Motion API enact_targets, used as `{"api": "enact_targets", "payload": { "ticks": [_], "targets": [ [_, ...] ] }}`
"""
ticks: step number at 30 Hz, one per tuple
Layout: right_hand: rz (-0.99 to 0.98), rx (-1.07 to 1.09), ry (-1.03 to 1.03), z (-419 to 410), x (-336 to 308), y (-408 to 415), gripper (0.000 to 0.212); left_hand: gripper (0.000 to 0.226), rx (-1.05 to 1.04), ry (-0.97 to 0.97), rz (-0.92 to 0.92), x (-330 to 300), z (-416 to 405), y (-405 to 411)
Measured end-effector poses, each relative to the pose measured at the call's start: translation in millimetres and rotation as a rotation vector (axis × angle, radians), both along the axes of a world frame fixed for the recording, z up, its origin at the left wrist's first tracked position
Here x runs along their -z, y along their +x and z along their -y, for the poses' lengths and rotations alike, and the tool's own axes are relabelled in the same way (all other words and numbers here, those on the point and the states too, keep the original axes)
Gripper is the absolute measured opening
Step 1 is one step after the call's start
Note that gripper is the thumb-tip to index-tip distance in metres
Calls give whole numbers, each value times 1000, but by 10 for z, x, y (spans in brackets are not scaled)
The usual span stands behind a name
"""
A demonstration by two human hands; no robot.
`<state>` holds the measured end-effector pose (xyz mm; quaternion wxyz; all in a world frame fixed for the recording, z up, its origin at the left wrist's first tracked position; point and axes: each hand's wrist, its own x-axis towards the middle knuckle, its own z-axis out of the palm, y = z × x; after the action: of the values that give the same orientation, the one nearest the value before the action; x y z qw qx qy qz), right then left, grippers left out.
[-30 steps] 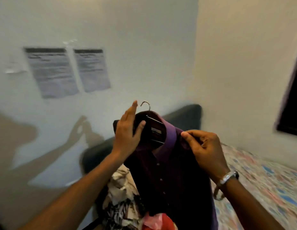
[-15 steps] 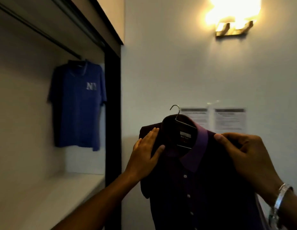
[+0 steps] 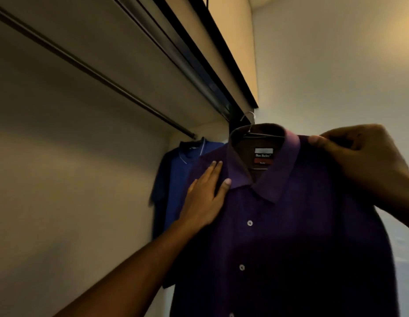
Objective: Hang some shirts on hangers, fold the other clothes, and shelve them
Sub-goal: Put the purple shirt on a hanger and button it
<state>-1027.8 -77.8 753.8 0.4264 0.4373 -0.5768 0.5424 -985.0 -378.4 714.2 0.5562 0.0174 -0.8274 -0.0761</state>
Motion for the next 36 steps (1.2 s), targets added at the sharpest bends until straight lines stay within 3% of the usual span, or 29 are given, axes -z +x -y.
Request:
{"api": "enact_targets", "payload": {
  "ticks": [6, 11, 17, 21, 30, 36],
  "targets": [
    [-48, -50, 12, 1032, -456, -640, 23, 68, -196, -113, 15, -491, 847, -197],
    [-91, -85, -26, 1820, -803, -1222, 22, 45, -472, -289, 88, -991, 1352, -233],
    [-92, -119, -61, 2672, -1477, -1950, 28, 47, -759, -435, 56, -1951, 1766, -461],
    [-74, -169, -81, 3252, -1959, -2243, 30, 45, -825, -462, 47, -2495, 1895, -684],
    [-47, -188, -25, 4230, -2372, -2625, 22, 67, -1466, -371, 276, -2908, 2324, -831],
    [-71, -177, 56, 4445, -2470, -2687, 20, 86, -1506, -345, 263, -2922, 2400, -760]
  ]
}}
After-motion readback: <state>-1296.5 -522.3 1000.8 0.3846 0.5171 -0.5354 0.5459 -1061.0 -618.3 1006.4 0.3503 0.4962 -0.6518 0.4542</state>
